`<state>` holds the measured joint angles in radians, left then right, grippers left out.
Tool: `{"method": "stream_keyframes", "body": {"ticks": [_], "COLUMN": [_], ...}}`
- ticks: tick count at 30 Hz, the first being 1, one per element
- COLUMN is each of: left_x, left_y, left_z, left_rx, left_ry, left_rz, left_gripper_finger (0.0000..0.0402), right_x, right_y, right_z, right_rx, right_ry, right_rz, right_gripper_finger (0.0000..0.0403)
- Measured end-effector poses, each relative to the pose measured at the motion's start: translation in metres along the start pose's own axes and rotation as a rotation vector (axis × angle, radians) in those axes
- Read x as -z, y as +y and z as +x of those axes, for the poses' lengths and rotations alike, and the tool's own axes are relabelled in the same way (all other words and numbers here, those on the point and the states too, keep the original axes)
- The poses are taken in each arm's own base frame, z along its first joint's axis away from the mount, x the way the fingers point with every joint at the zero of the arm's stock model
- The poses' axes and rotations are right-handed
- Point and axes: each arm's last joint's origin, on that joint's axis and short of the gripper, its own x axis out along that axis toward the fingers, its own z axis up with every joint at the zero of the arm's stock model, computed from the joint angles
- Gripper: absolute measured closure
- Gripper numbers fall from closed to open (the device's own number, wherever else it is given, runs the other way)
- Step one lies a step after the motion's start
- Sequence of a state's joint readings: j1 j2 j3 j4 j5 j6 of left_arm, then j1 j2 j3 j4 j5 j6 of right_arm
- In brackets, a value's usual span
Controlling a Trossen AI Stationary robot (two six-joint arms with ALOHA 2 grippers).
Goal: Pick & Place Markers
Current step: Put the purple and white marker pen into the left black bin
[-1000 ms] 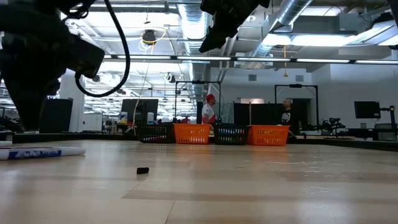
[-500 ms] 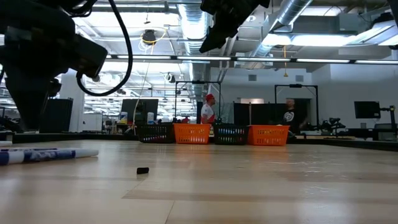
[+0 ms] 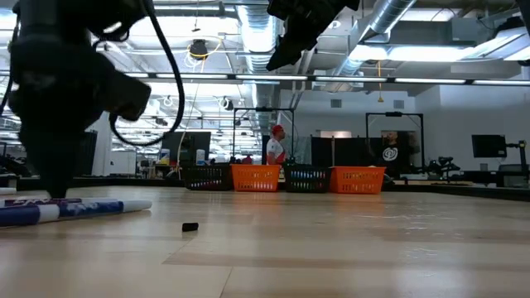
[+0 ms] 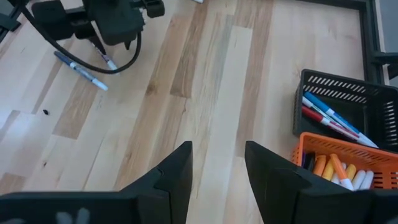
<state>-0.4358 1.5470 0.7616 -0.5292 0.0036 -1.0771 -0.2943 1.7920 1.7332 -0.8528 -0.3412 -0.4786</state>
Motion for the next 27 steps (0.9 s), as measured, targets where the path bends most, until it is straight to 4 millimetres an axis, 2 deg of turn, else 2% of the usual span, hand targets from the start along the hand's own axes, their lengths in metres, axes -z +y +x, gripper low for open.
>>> {"method": "stream_keyframes", "body": {"ticks": [5,11,16,21,27], "left_x": [0.000,-0.001,-0.002,-0.004,-0.004], "left_y": [-0.001,-0.001,-0.005,-0.011,-0.009], "left_z": [0.009,0.009,-0.006,-0.017,0.001], "left_rx": [-0.022,-0.014,0.086,0.151,0.076], "left_ry": [0.019,0.010,-0.012,-0.109,-0.079], "left_rz": [-0.003,-0.004,0.001,0.013,0.031], "left_gripper_finger": [0.0203,0.0203,0.0203,0.0203,0.0204], "right_x": [0.000,0.000,0.000,0.001,0.001], "right_y": [0.000,0.000,0.000,0.000,0.000], "right_z": [0.000,0.000,0.000,0.000,0.000], "right_rx": [0.000,0.000,0.001,-0.003,-0.005], "right_ry": [0.000,0.000,0.001,0.008,0.012], "right_rz": [0.000,0.000,0.001,0.004,0.005], "right_gripper_finger": [0.0266,0.0268,0.0269,0.0268,0.0270]}}
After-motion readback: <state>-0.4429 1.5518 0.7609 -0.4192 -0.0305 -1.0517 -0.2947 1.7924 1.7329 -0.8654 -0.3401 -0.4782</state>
